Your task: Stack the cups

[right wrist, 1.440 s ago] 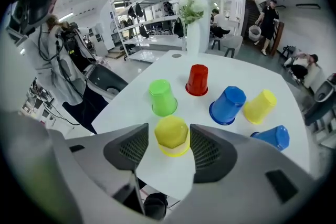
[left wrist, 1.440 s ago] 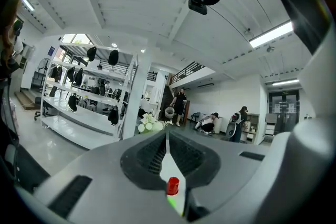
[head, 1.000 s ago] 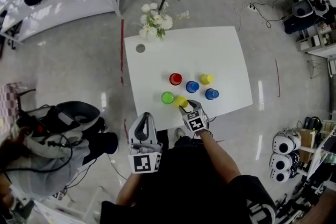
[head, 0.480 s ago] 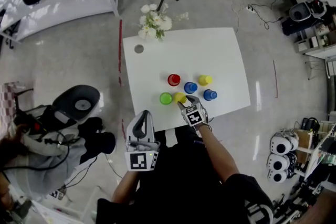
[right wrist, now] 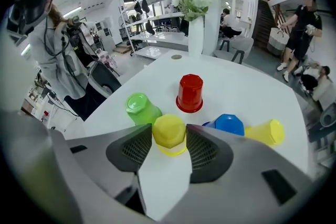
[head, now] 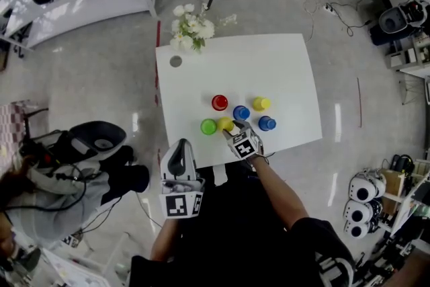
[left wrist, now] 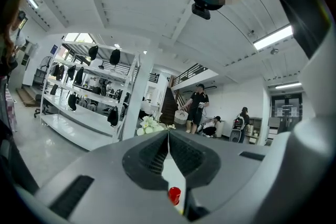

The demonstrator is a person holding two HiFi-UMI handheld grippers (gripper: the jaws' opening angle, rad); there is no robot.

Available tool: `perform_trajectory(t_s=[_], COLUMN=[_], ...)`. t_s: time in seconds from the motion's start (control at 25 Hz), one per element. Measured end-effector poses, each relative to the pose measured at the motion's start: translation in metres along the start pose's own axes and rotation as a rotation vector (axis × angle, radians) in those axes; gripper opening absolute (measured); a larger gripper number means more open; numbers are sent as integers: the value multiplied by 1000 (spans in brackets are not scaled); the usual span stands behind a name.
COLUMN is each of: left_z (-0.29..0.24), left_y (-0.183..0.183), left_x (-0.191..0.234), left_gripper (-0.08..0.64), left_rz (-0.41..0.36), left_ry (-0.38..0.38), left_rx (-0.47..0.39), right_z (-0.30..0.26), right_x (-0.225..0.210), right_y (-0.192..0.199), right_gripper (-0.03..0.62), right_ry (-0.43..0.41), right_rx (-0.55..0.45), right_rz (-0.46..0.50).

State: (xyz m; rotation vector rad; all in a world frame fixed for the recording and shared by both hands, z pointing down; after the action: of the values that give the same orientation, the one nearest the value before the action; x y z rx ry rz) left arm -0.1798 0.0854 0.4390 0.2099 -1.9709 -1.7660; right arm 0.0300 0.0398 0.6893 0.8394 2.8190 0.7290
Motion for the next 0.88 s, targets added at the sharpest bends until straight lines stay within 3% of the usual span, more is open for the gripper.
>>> perform_trajectory(t_s=[0.28, 0.4, 0.72, 0.88], left_z=[-12, -11, -22, -30], left_y=[-4, -5, -11, -13], left_x=[-18, -24, -31, -33], left_gripper=[23, 23, 23, 23], left_rz=[-3, -15, -45, -53], left_ry=[-22, -13, -5, 5], left_rx=[-13, -11, -26, -47], right_z=[5, 13, 54, 44], right_x=[-2, -2, -49, -79], right_y=[0, -1, -33, -37], right_gripper=[230, 267, 273, 273], right_ry=[-43, -45, 10, 54], right_rx=[-2, -25, -188, -162], right_rz=[57, 46, -77, -107])
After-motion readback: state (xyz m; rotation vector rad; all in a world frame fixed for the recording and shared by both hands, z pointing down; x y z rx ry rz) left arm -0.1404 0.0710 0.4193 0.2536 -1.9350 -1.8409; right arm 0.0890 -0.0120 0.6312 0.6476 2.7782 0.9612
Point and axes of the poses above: the fingertips, and each gripper's own axes: z backward along the fingers, x to its left, y out of its underside, the point moved 7 cm from there along z, backward along the fingers, and after that the axes turned 8 degrees about y, right-handed, at the moved point
